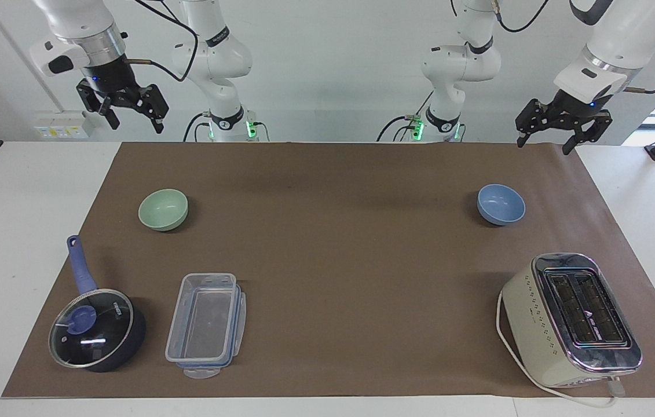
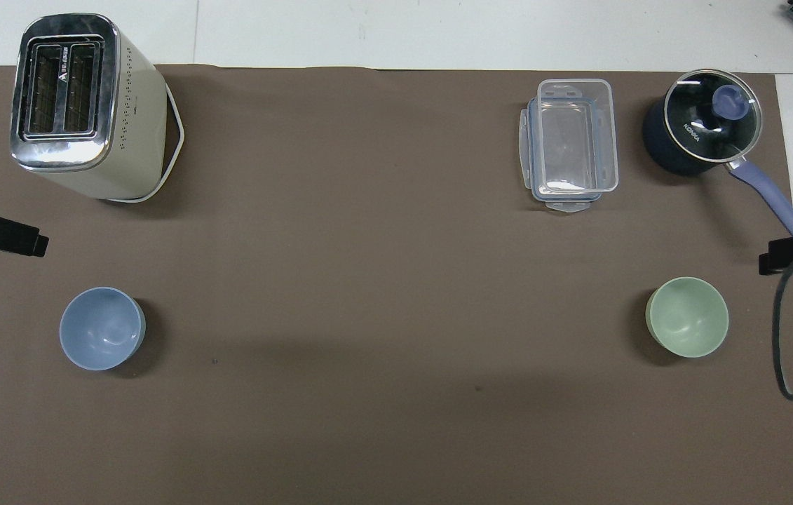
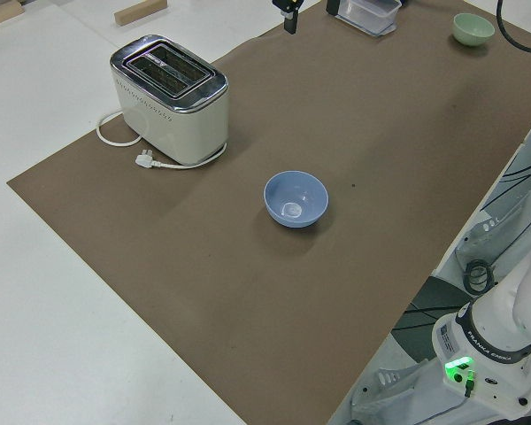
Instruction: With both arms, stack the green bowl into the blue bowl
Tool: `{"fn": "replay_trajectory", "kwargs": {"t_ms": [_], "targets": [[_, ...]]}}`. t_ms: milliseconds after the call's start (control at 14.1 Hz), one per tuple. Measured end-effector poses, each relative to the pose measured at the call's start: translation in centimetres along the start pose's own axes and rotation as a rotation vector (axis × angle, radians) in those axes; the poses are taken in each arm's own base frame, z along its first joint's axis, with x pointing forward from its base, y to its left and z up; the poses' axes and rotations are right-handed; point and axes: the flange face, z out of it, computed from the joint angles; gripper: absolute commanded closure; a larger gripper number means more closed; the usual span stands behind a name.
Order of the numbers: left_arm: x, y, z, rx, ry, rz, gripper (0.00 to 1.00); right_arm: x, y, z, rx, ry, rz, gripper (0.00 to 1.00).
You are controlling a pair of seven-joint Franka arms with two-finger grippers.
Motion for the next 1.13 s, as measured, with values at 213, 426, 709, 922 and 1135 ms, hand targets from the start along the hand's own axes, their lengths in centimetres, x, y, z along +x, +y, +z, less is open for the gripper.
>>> {"fn": "replay_trajectory", "kwargs": {"t_ms": [213, 426, 709, 922, 1135], "targets": [[0.08, -0.02, -0.06, 0.001, 0.007, 0.000, 0.00, 0.00, 0.00, 0.00, 0.000, 0.000, 0.000, 0.00], [0.15, -0.03, -0.10, 0.002, 0.013, 0.000, 0.00, 0.00, 0.00, 0.00, 0.000, 0.000, 0.000, 0.00], [0.15, -0.03, -0.03, 0.002, 0.011, 0.001, 0.00, 0.00, 0.00, 0.00, 0.000, 0.000, 0.000, 0.00], [0.15, -0.03, 0.01, 0.002, 0.011, 0.000, 0.00, 0.00, 0.00, 0.00, 0.000, 0.000, 0.000, 0.00], [0.13, -0.13, 0.01, 0.002, 0.011, -0.001, 0.00, 0.00, 0.00, 0.00, 0.000, 0.000, 0.000, 0.00]]}}
